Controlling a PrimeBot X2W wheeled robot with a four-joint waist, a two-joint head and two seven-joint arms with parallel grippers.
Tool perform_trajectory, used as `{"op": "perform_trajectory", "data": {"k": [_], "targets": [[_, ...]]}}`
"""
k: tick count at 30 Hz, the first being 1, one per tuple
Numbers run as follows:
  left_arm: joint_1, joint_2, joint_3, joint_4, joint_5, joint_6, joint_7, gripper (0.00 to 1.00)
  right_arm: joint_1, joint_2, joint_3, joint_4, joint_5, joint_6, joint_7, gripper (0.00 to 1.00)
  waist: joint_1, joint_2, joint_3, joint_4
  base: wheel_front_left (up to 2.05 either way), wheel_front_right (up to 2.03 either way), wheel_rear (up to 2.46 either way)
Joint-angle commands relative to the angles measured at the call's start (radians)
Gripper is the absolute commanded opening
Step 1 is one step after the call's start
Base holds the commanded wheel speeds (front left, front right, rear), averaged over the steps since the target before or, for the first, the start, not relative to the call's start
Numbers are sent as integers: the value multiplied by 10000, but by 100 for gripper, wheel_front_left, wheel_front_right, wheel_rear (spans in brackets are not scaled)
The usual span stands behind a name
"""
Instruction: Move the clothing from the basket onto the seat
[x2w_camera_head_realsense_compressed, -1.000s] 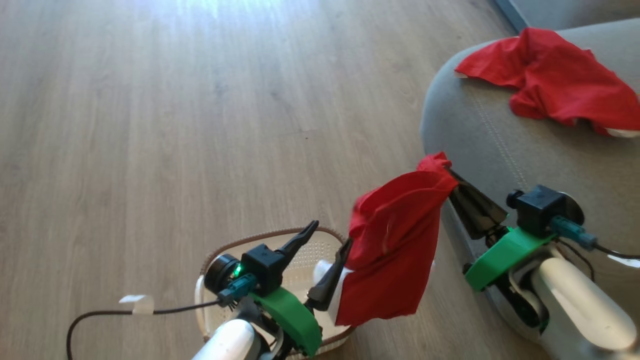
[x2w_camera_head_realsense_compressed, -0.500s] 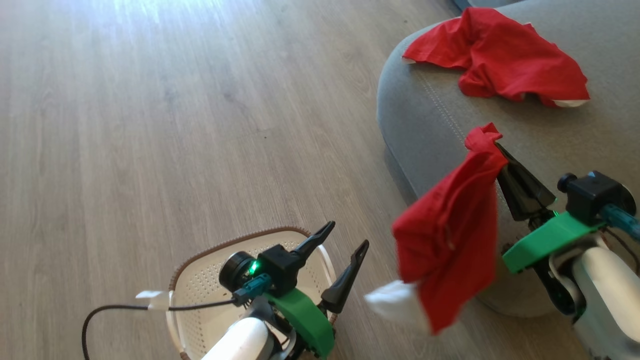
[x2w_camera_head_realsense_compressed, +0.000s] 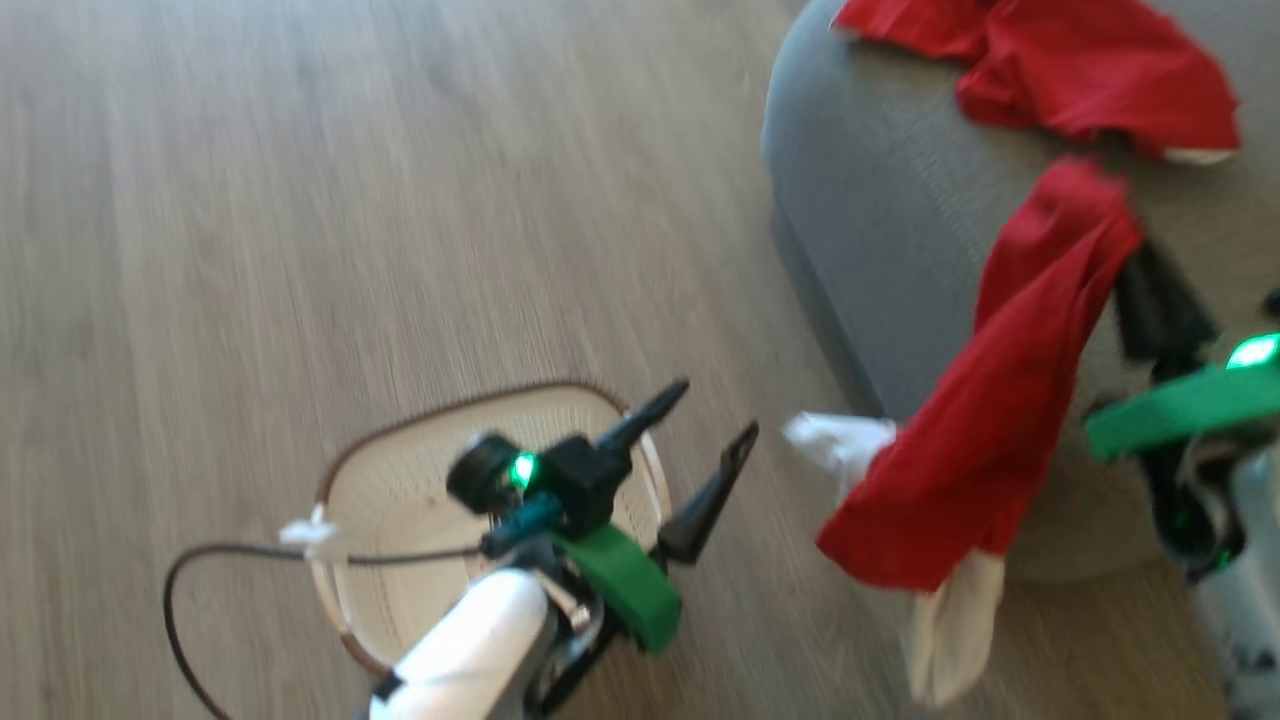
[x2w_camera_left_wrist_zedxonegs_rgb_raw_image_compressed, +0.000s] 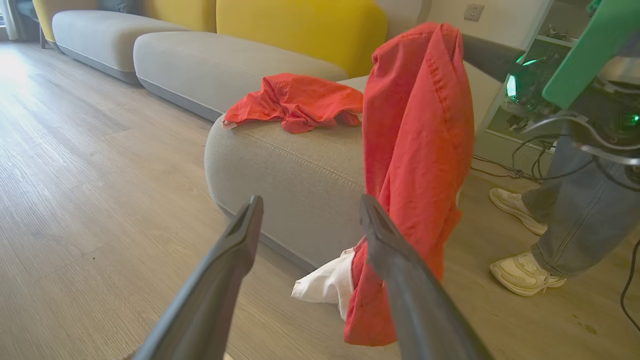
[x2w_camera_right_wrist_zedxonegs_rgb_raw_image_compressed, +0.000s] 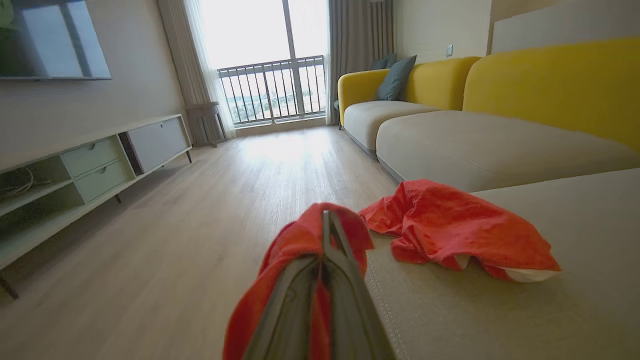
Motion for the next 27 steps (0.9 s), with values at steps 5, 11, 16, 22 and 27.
{"op": "perform_trajectory", "data": {"k": [5,11,16,22,27], "targets": [[-1168,329,482,-343,293,69,-57,100,-2713,-70,-808,-219,582,-2,25,0,0,0,2743,610,0,0,0],[-1786,545,725,-245,412,83,-94,100,-6671,-914,-2851,1072,341,-2,806,0,0,0,4083,1112,0,0,0],[-2096,511,819,-199,523,160,-150,100,-10250,-2277,-5747,2659,-1201,-2,1384,0,0,0,4608,1649,0,0,0],[-2181,493,1023,-262,522,258,-189,100,-12416,-3313,-7662,3384,-3452,-2,2011,0,0,0,4869,1862,0,0,0],[-2137,821,1321,-442,534,430,-192,100,-11871,-2664,-8124,4095,-4355,-2,2599,0,0,0,5556,1250,0,0,0]]}}
